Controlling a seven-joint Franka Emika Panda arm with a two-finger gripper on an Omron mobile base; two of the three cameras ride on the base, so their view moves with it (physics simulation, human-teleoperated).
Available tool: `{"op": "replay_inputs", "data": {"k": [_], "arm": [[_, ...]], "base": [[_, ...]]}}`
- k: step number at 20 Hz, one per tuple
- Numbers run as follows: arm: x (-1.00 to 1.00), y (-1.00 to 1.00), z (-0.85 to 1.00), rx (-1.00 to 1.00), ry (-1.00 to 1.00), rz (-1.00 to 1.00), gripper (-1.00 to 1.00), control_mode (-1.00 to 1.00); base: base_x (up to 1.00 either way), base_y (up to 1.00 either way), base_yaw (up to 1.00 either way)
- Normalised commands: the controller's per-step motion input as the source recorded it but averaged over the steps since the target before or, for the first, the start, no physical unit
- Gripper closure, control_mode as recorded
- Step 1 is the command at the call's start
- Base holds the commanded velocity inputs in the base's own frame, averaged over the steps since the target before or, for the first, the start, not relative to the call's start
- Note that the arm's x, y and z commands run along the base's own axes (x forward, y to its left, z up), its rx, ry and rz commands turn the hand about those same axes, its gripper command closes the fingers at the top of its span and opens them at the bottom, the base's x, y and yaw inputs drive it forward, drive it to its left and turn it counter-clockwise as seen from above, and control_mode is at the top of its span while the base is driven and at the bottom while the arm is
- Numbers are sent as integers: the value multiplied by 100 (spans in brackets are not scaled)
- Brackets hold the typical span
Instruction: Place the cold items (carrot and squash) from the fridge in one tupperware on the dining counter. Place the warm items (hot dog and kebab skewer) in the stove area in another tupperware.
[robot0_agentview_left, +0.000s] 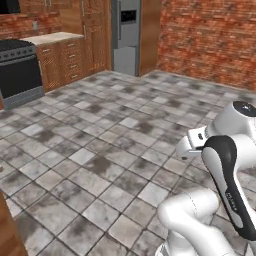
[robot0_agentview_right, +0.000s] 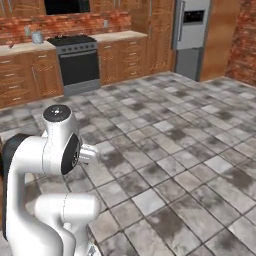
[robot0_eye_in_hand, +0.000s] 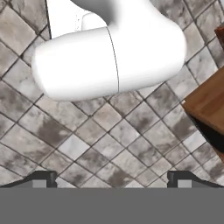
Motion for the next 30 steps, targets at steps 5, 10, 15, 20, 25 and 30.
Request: {"op": "replay_inputs", "data": {"k": [5,10,15,20,25,30], "arm": [[0,0,0,0,0,0,-100,100],[0,0,0,0,0,0,-100,100],[0,0,0,0,0,0,-100,100],[0,0,0,0,0,0,-100,100],[0,0,0,0,0,0,-100,100],[0,0,0,0,0,0,-100,100]], "base": [[100,-36,42],[100,-46,37],[100,-51,32],[100,-44,27],[100,-29,23],[100,-8,20]]}}
